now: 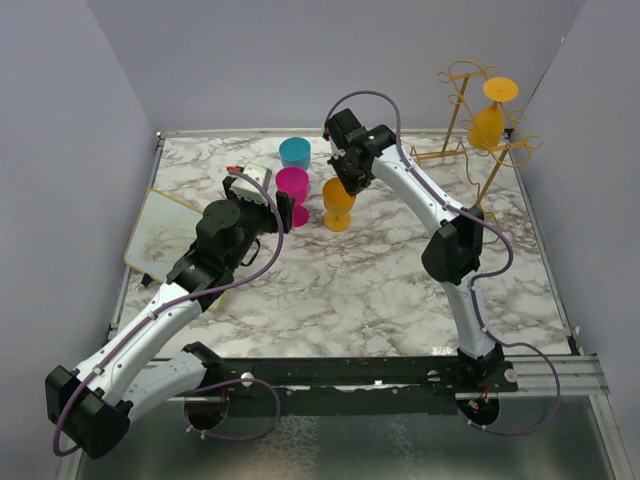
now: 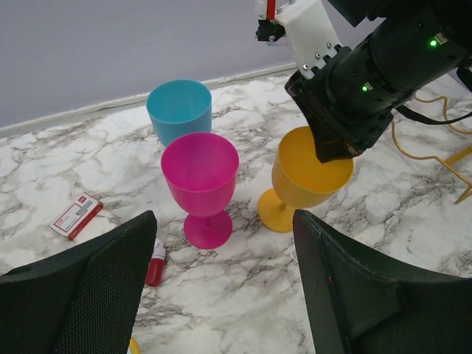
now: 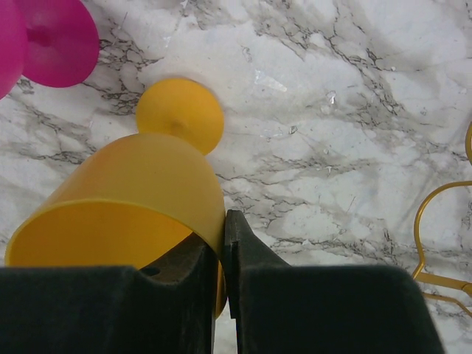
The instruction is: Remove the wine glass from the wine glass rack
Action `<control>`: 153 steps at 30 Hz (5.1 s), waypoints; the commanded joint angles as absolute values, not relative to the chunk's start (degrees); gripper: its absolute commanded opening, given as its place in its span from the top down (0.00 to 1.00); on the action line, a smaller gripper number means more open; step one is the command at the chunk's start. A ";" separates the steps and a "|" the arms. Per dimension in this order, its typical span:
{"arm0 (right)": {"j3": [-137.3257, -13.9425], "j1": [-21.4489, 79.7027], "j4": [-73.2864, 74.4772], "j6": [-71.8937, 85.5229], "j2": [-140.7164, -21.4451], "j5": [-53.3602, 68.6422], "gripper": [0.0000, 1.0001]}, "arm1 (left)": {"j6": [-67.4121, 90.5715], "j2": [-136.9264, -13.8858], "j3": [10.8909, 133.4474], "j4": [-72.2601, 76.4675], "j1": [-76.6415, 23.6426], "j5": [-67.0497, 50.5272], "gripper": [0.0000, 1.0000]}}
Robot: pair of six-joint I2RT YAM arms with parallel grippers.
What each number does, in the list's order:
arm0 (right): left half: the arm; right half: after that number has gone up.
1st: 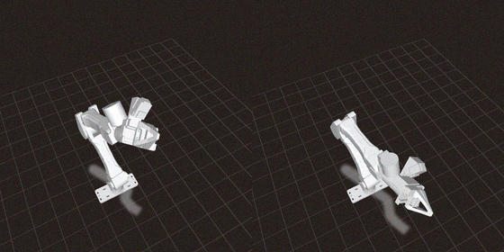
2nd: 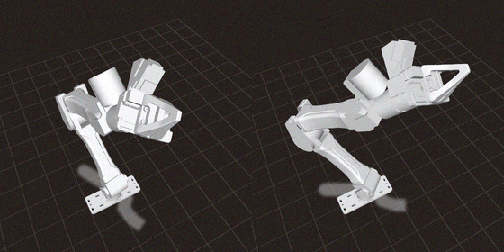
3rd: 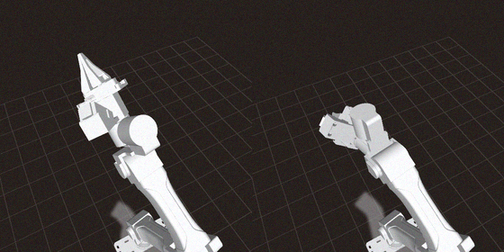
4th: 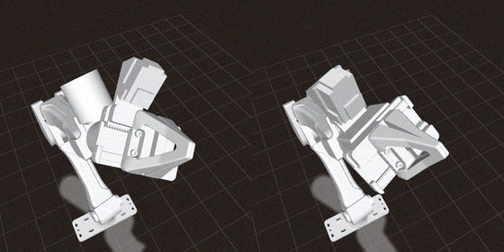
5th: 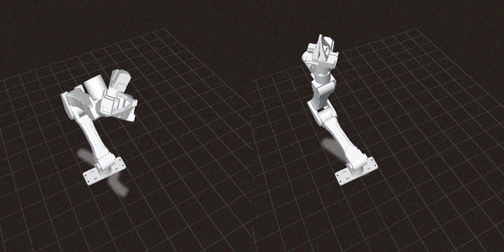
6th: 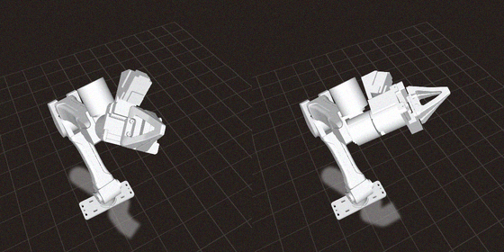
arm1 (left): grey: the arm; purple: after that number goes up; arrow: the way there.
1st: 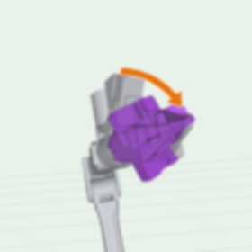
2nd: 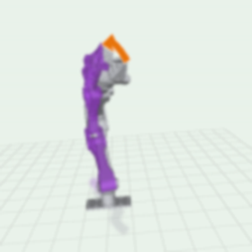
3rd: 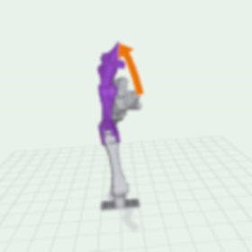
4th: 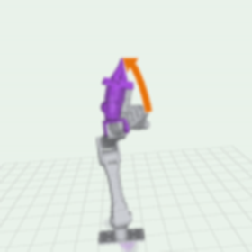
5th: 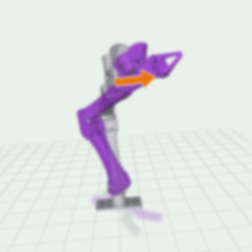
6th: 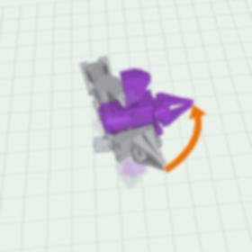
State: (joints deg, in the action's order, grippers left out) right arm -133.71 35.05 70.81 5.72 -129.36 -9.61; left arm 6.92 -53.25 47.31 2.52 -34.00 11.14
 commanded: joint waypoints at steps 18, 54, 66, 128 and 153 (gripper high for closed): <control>-143.59 33.31 70.42 5.25 -130.74 -9.75 0.45 | 6.49 -52.82 46.97 3.97 -34.54 10.02 0.23; -96.79 12.72 26.84 -1.54 -72.21 -16.98 0.30 | 6.68 -53.15 46.93 3.93 -35.05 8.30 0.01; -98.44 -14.22 20.26 25.92 -79.96 25.67 0.30 | 6.29 -53.38 46.93 3.75 -35.20 8.90 0.01; -117.58 -20.35 16.76 40.68 -113.54 34.34 0.73 | 4.15 -53.28 47.58 2.72 -38.42 10.70 0.01; -119.53 -21.36 18.12 46.93 -112.25 32.15 0.99 | 4.42 -53.57 47.37 2.90 -38.63 10.16 0.01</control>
